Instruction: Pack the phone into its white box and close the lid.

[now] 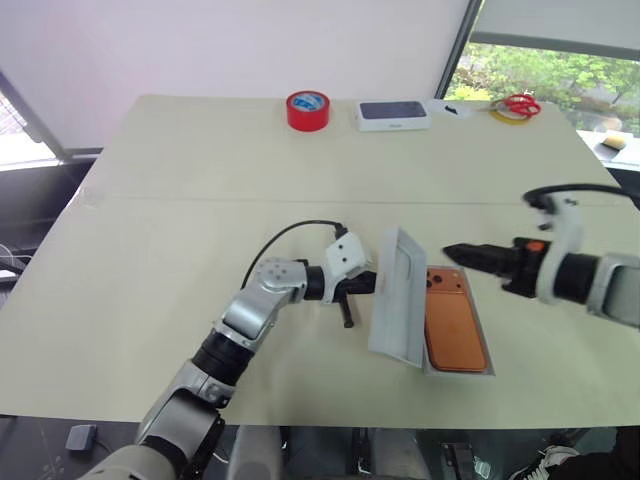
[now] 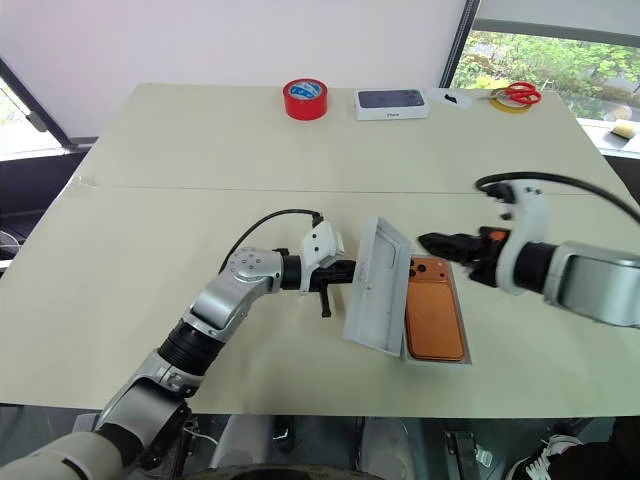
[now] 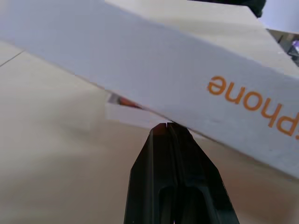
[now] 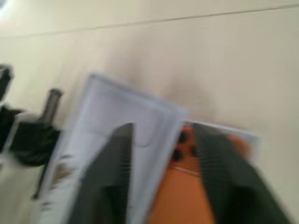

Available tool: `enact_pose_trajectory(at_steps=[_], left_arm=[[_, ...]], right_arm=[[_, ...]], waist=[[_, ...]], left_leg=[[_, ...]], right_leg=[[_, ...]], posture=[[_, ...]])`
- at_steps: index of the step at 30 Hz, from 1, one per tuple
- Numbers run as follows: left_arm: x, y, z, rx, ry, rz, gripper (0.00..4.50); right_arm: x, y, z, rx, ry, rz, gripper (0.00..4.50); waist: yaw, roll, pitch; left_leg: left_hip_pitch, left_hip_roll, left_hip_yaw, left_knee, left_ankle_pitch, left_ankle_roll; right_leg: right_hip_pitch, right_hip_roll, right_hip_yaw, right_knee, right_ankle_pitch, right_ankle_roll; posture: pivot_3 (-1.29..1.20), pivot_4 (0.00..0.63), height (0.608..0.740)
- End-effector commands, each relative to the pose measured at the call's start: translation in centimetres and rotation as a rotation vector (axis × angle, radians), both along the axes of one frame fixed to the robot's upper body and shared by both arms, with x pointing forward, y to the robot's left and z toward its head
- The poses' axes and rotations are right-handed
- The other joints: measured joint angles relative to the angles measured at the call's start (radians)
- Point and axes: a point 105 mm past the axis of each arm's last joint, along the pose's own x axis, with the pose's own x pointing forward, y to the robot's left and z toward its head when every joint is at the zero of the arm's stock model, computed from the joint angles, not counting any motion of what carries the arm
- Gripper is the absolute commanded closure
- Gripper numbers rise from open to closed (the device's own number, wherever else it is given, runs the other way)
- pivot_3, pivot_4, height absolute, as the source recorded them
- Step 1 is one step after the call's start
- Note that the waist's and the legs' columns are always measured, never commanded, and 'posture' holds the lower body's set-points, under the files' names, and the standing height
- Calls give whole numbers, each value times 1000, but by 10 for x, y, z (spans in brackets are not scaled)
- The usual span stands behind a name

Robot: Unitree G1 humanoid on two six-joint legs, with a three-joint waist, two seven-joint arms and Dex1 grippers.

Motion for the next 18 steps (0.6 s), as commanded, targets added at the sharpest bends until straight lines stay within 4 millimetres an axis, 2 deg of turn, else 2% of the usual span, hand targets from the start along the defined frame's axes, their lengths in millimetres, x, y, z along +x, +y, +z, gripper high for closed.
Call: enact_pose_trajectory(at_steps=[1, 2, 6, 12, 18], left_arm=[[-7, -13, 20, -27, -37, -58, 4500], [-6, -13, 21, -26, -32, -56, 4500], [-5, -12, 21, -15, -15, -49, 4500], [-3, -5, 19, -3, -4, -30, 4500], [-3, -3, 20, -8, 14, -16, 4500]], right_arm=[[0, -4, 12, -74, -63, 15, 4214], [-1, -2, 9, -107, -60, 30, 4393], [-9, 2, -12, -310, -13, 107, 4393], [-32, 44, -32, -409, -21, 369, 4393], [-20, 61, -62, -450, -21, 370, 4393]], waist=[[-1, 0, 0], [-3, 0, 0], [-2, 1, 0], [-2, 0, 0], [-3, 0, 0]], left_leg=[[0, 0, 0, 0, 0, 0], [0, 0, 0, 0, 0, 0], [0, 0, 0, 0, 0, 0], [0, 0, -1, 0, 0, 0], [0, 0, -1, 0, 0, 0]], right_leg=[[0, 0, 0, 0, 0, 0], [0, 0, 0, 0, 0, 0], [-1, 1, 0, 0, 0, 0], [-1, 0, 0, 0, 0, 0], [-1, 0, 0, -1, 0, 0]], posture=[[0, 150, 730], [0, 150, 730], [0, 150, 730], [0, 150, 730], [0, 150, 730]])
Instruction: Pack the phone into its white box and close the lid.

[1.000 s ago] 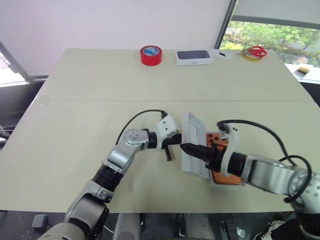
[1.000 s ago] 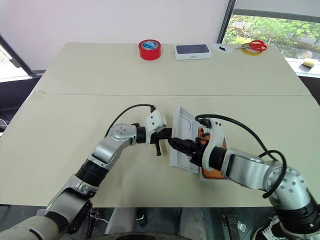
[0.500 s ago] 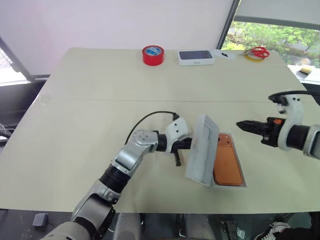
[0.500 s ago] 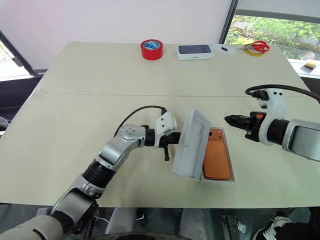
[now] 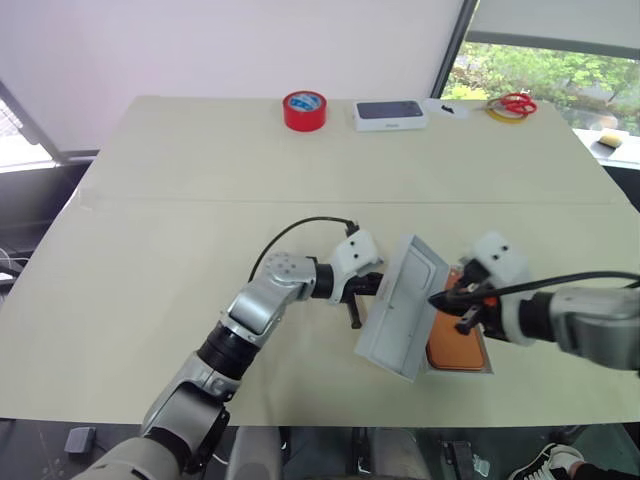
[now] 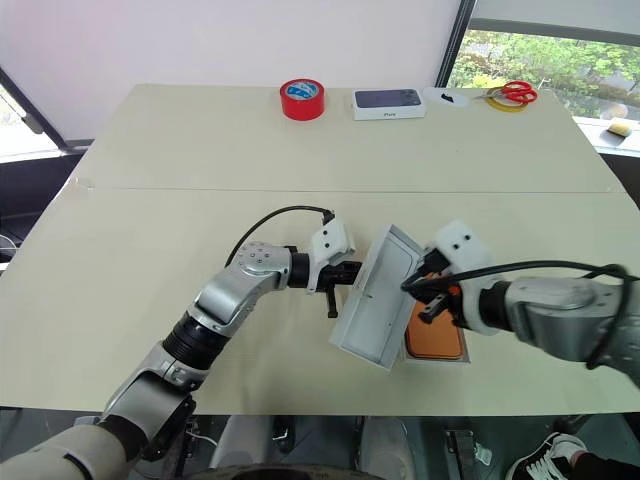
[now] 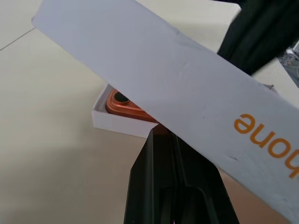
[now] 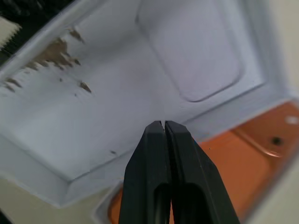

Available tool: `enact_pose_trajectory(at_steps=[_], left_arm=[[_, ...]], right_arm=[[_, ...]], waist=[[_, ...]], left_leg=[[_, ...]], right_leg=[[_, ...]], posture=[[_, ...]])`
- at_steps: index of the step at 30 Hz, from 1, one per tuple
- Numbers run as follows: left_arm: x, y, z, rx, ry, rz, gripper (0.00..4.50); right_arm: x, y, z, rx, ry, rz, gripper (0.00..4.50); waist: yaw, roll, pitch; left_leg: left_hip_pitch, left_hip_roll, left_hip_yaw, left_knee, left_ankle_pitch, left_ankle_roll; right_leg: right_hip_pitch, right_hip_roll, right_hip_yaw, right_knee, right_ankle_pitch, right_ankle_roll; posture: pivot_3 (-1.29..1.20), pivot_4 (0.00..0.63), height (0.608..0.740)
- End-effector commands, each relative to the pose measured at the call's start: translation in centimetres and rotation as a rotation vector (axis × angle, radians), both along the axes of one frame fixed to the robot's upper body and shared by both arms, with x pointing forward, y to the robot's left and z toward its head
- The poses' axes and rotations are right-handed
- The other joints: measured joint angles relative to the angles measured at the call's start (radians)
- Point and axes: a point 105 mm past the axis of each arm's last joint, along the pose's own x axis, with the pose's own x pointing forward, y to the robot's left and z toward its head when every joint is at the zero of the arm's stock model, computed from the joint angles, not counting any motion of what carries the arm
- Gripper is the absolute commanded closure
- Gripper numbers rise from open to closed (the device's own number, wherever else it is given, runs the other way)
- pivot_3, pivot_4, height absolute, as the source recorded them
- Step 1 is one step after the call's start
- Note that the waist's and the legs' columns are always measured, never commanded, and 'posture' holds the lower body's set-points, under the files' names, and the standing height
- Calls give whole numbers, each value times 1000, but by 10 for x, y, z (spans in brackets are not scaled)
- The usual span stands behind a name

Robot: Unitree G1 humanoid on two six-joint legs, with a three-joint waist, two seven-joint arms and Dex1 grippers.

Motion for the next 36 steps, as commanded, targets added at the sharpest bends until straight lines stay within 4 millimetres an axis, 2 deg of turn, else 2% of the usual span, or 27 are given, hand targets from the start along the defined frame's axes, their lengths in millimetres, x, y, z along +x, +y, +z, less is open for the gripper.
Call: enact_pose_trajectory(at_steps=[1, 5, 10, 15, 25, 31, 36], left_arm=[[-4, -1, 15, -43, -24, -10, 4500], [-4, 3, 19, -45, -14, -2, 4500], [-2, 14, 22, -37, 1, 13, 4500], [-3, 18, 21, -24, 4, 20, 4500], [-5, 9, 21, -37, 16, 7, 4500], [-12, -14, 22, -45, 11, -64, 4500], [-14, -33, 22, -49, 8, -100, 4500]], right_arm=[[10, 8, -6, -39, -44, -2, 4393], [17, 20, -14, -36, -51, 13, 4393], [24, 36, -13, 4, -63, 47, 4393], [27, 36, -15, -5, -61, 53, 4393], [21, -19, -2, -77, -72, -48, 4393], [18, -60, 14, -133, -115, -138, 4393], [20, -95, 19, -224, -143, -237, 4393]], waist=[[-1, 0, 0], [0, 0, 0], [-1, 0, 0], [1, 0, 0], [0, 0, 0], [1, 0, 0], [1, 0, 0]], left_leg=[[0, 0, 0, 0, 0, 0], [0, 0, 0, 0, 0, 0], [0, 0, 0, 0, 0, 0], [0, 0, 0, 0, 0, 0], [0, 0, 0, 0, 0, 0], [0, 0, 0, 0, 0, 0], [0, 0, 0, 0, 0, 0]], right_leg=[[0, 0, 0, 0, 0, 0], [0, 0, 0, 0, 0, 0], [0, 0, 0, 0, 0, 0], [0, 0, 0, 0, 0, 0], [0, 0, 0, 0, 0, 0], [1, 0, 0, 0, 0, 0], [1, 0, 0, 0, 0, 0]], posture=[[0, 150, 730], [0, 150, 730], [0, 150, 730], [0, 150, 730], [0, 150, 730], [0, 150, 730], [0, 150, 730]])
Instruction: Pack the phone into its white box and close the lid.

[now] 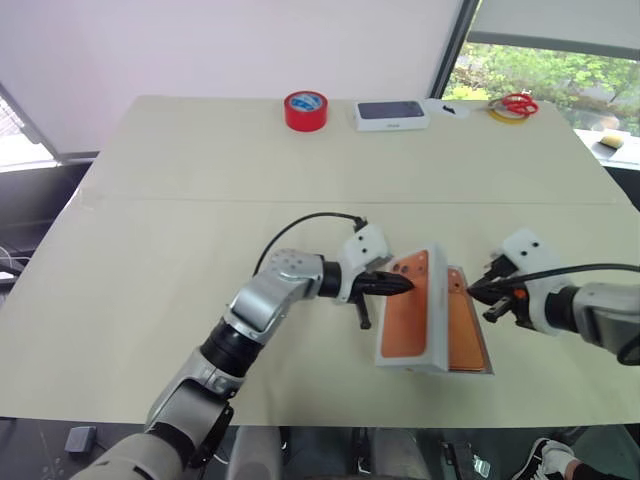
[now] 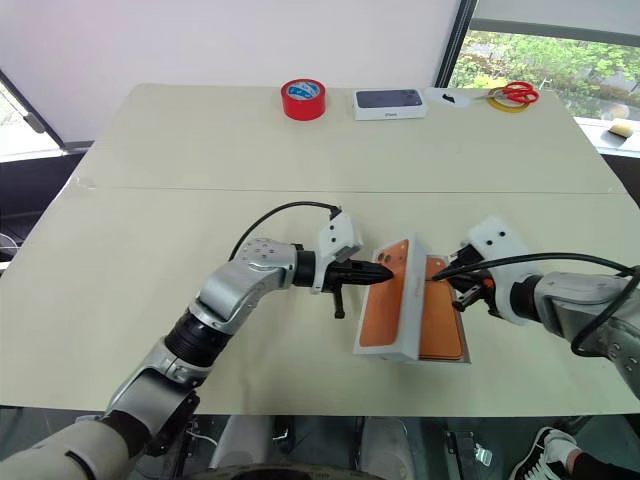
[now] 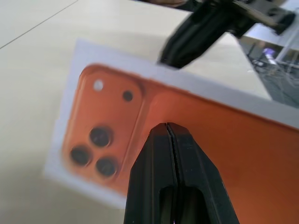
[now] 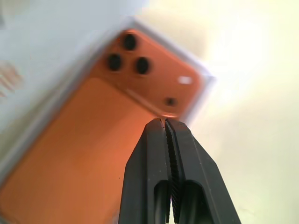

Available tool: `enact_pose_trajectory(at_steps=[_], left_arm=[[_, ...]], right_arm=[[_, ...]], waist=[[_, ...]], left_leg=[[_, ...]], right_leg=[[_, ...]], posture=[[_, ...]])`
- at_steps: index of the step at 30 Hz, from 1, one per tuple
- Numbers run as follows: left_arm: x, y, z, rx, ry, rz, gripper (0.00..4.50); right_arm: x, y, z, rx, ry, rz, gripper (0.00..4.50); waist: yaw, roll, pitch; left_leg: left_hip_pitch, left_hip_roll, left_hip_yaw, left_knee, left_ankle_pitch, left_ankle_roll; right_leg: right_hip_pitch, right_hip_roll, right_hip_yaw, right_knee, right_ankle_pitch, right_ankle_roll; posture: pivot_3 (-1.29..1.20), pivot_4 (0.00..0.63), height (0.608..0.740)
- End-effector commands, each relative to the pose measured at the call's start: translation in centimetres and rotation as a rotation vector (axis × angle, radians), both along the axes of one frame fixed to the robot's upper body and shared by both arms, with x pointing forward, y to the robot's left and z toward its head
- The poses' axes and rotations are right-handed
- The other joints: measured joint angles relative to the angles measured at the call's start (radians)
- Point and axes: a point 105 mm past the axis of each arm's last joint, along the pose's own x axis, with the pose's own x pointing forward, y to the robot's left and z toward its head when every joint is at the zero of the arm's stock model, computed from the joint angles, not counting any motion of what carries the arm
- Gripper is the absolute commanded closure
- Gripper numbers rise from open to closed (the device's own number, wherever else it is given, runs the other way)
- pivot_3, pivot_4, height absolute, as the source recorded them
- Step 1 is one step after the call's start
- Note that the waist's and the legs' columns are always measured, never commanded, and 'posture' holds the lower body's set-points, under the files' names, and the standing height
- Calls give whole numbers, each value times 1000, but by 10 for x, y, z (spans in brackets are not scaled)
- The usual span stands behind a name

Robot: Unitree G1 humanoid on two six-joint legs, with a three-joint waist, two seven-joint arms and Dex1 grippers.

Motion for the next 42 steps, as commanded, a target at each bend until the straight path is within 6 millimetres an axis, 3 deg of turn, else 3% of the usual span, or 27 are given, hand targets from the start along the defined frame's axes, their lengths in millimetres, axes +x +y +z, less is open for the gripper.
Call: enact_pose_trajectory(at_steps=[1, 6, 8, 12, 17, 28, 42], left_arm=[[-3, -13, 9, -23, -44, -37, 4500], [3, -7, 17, -56, -38, -8, 4500], [11, 5, 18, -47, -40, 25, 4500], [22, 34, 9, 33, -44, 68, 4500], [13, 52, -5, 131, -59, 3, 4500], [-1, 28, -32, 286, -94, -117, 4500], [-7, 2, -21, 187, -67, -144, 4500]], right_arm=[[6, -23, 16, -76, -75, -61, 4393], [6, -23, 17, -81, -93, -49, 4393], [6, -19, 17, -80, -106, -25, 4393], [5, -10, 14, -72, -109, 21, 4393], [4, 0, 6, -88, -97, 67, 4393], [-2, 23, -10, -97, -59, 153, 4393], [-10, 31, -21, -96, -34, 174, 4393]], waist=[[0, 0, 0], [-3, 1, 0], [-2, 1, 0], [-3, 1, 0], [3, 0, 0], [-1, 0, 0], [-1, 0, 0]], left_leg=[[0, 0, 0, 0, 0, 0], [1, 0, 0, 0, 0, 0], [1, 0, 0, 0, 0, 0], [1, 1, 0, 0, 0, 0], [0, 0, 0, 0, 0, 0], [0, 0, 0, 0, 0, 0], [0, 0, 0, 0, 0, 0]], right_leg=[[0, 0, 0, 0, 0, 0], [0, 1, 0, 0, 0, 0], [0, 1, 0, 0, 0, 0], [0, 1, 0, 0, 0, 0], [0, 0, 0, 0, 0, 0], [0, 0, 0, 0, 0, 0], [0, 0, 0, 0, 0, 0]], posture=[[0, 150, 730], [0, 150, 730], [0, 150, 730], [0, 150, 730], [0, 150, 730], [0, 150, 730], [0, 150, 730]])
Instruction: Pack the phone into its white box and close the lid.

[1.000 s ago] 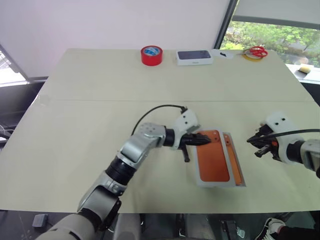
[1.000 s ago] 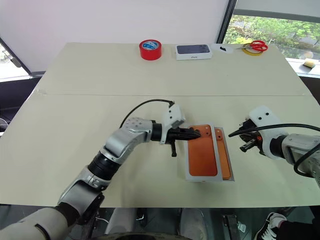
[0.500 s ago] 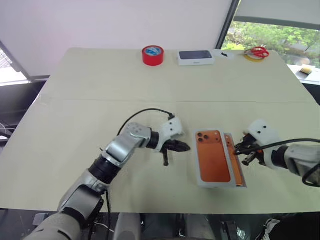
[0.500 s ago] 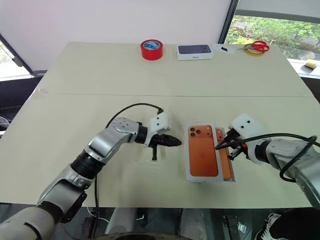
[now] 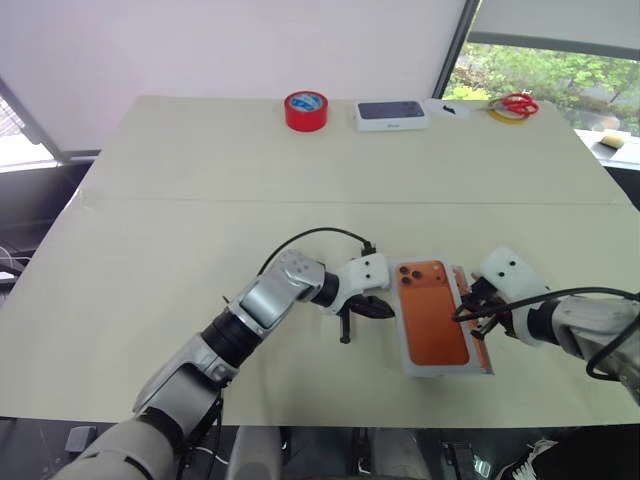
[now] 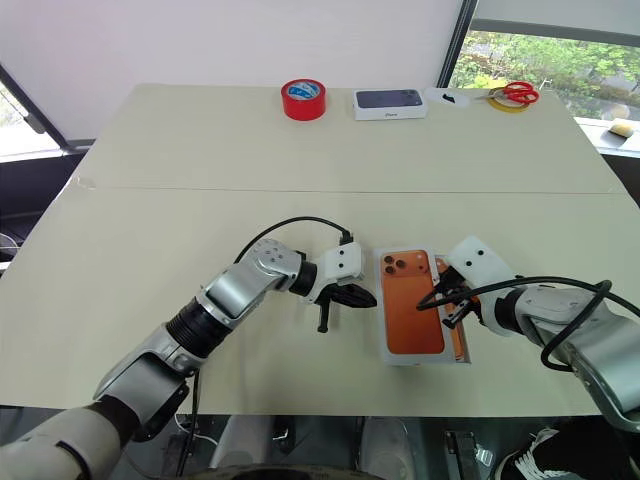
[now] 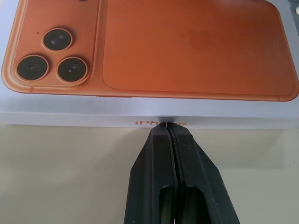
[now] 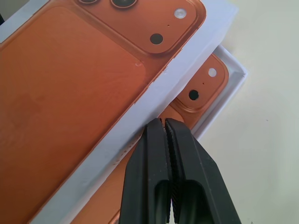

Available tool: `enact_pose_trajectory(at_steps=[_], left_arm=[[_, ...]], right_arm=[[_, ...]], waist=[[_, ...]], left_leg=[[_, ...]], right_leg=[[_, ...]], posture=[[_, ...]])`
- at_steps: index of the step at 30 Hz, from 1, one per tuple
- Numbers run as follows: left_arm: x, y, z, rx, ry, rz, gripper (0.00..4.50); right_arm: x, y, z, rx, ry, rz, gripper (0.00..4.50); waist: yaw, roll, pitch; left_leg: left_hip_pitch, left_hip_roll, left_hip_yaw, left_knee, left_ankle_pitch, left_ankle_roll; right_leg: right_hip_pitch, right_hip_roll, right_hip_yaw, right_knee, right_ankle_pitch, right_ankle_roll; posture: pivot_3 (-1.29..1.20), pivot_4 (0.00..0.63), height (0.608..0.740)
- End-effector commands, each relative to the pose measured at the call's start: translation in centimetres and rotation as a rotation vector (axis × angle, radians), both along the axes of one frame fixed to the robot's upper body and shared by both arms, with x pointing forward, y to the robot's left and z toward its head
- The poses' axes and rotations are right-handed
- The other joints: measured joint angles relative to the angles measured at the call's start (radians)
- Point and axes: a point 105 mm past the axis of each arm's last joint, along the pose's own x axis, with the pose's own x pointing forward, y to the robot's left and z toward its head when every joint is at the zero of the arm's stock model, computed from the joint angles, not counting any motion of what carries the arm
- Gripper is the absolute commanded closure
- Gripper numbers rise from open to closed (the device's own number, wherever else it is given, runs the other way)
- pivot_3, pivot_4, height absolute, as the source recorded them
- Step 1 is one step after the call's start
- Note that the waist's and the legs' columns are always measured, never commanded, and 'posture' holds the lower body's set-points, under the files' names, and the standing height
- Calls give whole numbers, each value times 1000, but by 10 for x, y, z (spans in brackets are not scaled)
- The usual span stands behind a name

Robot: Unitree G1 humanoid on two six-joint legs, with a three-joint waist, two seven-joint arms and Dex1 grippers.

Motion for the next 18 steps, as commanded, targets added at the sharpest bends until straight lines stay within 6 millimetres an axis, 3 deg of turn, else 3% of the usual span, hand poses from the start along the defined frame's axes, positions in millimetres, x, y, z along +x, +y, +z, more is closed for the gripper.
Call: enact_pose_trajectory(at_steps=[1, 18], left_arm=[[-6, -14, 19, -97, -2, -26, 4500], [-8, -37, 24, -144, 13, -20, 4500]], right_arm=[[-6, 8, 3, -1, -12, 47, 4393], [-8, -12, 3, -39, -10, -14, 4393]], waist=[[0, 0, 0], [-1, 0, 0]], left_leg=[[0, 0, 0, 0, 0, 0], [0, 0, 0, 0, 0, 0]], right_leg=[[0, 0, 0, 0, 0, 0], [0, 0, 0, 0, 0, 0]], posture=[[0, 150, 730], [0, 150, 730]])
